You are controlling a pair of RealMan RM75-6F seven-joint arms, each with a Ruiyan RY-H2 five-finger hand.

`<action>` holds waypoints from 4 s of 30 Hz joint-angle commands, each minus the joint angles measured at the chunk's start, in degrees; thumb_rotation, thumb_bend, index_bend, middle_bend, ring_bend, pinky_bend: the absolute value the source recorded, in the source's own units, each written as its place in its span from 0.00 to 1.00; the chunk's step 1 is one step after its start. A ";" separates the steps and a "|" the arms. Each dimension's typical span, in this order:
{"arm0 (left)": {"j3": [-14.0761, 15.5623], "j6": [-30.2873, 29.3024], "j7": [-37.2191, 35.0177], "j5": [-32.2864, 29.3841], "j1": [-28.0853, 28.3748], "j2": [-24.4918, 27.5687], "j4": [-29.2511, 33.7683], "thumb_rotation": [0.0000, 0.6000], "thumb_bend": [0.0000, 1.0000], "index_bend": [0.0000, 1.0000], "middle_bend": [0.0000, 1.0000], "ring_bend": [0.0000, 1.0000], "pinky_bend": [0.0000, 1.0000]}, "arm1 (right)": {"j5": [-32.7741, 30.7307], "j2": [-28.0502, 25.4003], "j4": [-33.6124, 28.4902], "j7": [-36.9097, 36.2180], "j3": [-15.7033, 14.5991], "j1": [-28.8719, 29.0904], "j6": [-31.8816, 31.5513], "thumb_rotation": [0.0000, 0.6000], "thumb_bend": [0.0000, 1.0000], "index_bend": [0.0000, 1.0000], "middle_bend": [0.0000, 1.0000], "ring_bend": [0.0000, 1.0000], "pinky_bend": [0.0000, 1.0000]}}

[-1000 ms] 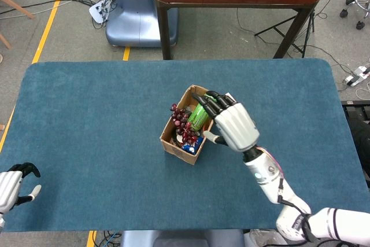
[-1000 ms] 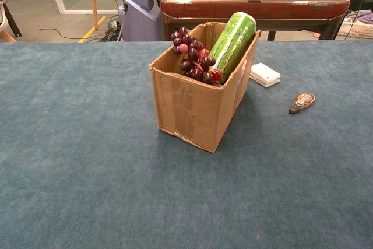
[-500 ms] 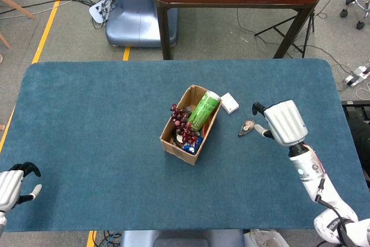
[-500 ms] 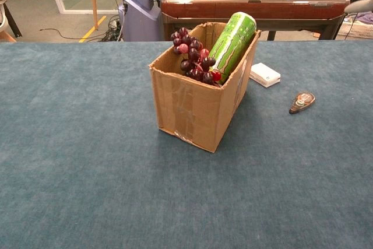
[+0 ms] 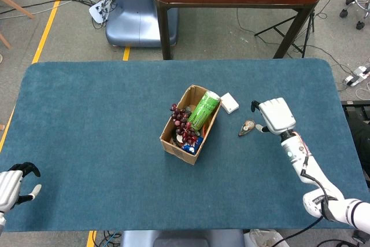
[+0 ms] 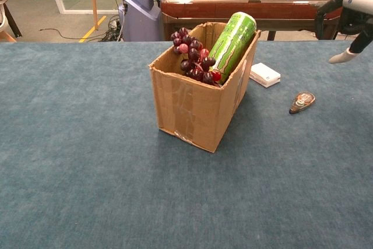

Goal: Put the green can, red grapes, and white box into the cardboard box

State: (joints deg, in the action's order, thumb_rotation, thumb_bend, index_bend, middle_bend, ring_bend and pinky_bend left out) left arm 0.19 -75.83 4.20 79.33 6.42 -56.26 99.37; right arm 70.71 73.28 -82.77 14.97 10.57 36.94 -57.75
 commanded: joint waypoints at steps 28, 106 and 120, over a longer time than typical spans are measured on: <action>0.02 0.05 -0.83 0.08 -0.06 0.43 0.14 1.00 0.28 0.47 0.36 0.31 0.53 | -17.02 9.00 15.03 7.06 -3.09 12.35 23.37 1.00 0.08 0.35 1.00 1.00 1.00; 0.19 0.01 -0.28 0.43 -0.06 0.25 0.17 1.00 0.28 0.47 0.36 0.31 0.53 | -3.56 -15.49 -24.99 7.79 -2.07 5.84 -0.96 1.00 0.29 0.59 1.00 1.00 1.00; 0.36 -0.47 -1.33 1.27 -0.28 0.68 0.44 1.00 0.28 0.47 0.36 0.31 0.53 | -15.87 -5.40 -24.64 14.97 5.31 14.33 -0.76 1.00 0.29 0.60 1.00 1.00 1.00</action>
State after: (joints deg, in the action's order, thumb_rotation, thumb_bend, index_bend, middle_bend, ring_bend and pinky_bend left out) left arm 0.53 -76.28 2.88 80.59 6.15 -55.59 99.79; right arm 57.45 65.08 -109.05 28.30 14.51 49.09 -58.91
